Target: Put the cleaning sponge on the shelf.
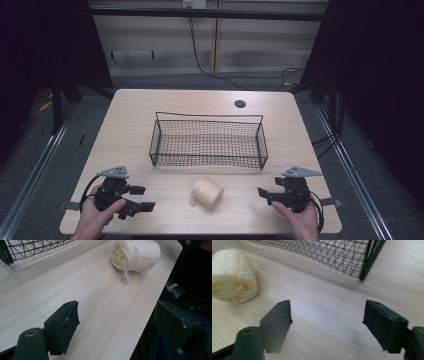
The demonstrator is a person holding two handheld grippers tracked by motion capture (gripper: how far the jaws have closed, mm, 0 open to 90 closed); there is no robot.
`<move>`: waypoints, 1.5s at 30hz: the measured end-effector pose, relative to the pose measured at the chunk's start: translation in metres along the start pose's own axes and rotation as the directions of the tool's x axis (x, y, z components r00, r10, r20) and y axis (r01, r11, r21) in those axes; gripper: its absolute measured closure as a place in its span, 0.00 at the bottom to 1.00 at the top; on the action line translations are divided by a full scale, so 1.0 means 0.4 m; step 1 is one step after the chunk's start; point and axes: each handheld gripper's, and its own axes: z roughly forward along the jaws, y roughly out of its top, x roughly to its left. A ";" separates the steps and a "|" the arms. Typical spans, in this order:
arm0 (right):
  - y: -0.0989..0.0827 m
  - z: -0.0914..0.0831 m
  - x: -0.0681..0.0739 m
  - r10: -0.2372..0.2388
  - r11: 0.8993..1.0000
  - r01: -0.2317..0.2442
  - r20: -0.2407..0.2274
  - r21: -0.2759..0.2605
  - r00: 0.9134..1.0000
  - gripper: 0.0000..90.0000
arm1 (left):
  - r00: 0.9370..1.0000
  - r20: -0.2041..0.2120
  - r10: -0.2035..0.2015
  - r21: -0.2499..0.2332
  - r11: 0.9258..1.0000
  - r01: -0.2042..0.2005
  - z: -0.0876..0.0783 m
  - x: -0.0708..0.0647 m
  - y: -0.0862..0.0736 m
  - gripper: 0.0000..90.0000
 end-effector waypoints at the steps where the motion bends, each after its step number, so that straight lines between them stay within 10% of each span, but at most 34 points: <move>1: 0.003 0.000 0.001 -0.006 1.000 0.006 -0.008 0.020 1.000 0.28 | 1.000 0.001 0.001 0.000 1.000 -0.001 -0.001 0.000 0.000 0.22; 23: 0.066 -0.035 0.053 -0.032 0.997 0.037 -0.078 0.061 0.996 0.43 | 1.000 0.000 0.007 0.002 1.000 -0.007 -0.003 -0.001 0.001 0.22; 45: 0.177 0.022 0.133 -0.058 0.963 0.129 -0.290 0.235 0.955 0.22 | 1.000 -0.006 0.004 0.001 1.000 -0.004 -0.003 -0.001 0.000 0.22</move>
